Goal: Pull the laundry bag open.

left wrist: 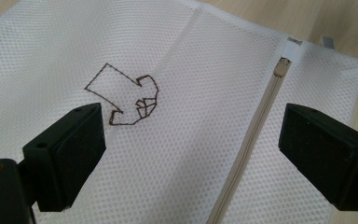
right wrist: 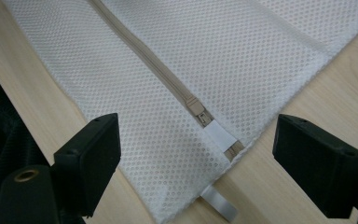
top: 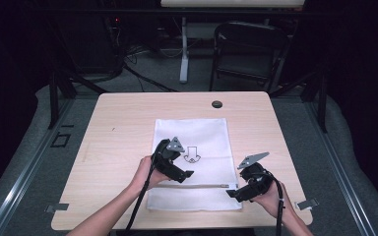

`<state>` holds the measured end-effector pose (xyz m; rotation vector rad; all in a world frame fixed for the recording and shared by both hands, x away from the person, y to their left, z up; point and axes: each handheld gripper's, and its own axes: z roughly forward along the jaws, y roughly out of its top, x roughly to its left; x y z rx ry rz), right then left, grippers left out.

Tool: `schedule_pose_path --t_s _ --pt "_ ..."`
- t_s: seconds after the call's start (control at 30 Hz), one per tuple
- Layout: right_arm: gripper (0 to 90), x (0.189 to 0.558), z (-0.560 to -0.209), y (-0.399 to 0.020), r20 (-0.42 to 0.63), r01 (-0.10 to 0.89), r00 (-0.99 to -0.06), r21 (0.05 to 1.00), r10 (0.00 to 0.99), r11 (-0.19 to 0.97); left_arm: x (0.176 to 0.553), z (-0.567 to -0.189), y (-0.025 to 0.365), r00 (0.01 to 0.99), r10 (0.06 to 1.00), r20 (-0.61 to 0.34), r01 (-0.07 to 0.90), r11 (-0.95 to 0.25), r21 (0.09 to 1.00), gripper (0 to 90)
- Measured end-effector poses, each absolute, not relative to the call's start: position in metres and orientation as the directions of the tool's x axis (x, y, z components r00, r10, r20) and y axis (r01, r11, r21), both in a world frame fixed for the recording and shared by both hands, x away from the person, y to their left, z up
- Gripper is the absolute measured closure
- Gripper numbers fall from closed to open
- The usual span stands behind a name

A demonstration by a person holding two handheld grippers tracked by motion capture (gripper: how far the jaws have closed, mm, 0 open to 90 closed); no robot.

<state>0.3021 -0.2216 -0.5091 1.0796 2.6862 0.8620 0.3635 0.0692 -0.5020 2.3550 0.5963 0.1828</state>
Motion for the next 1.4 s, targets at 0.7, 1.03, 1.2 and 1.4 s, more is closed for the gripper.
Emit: schedule_pose_path --t_s 0.7,1.03,1.2,1.4 --pt "77.8 0.315 -0.526 -0.227 0.091 0.663 -0.683 0.493 0.725 0.563 0.351 -0.523 0.026 0.93 0.368 -0.02 0.292 -0.704 0.647 14.1" --pt "90.0 0.324 -0.538 -0.225 0.093 0.671 -0.673 0.493 0.733 0.554 0.349 -0.535 0.007 0.947 0.316 -0.052 0.277 -0.726 0.63 19.0" --pt "90.0 0.323 -0.541 -0.222 0.094 0.663 -0.68 0.5 0.727 0.556 0.349 -0.541 -0.003 0.955 0.295 -0.044 0.257 -0.74 0.622 23.1" --pt "90.0 0.324 -0.546 -0.22 0.094 0.663 -0.691 0.477 0.717 0.577 0.349 -0.548 -0.014 0.96 0.276 -0.038 0.239 -0.745 0.623 31.3"
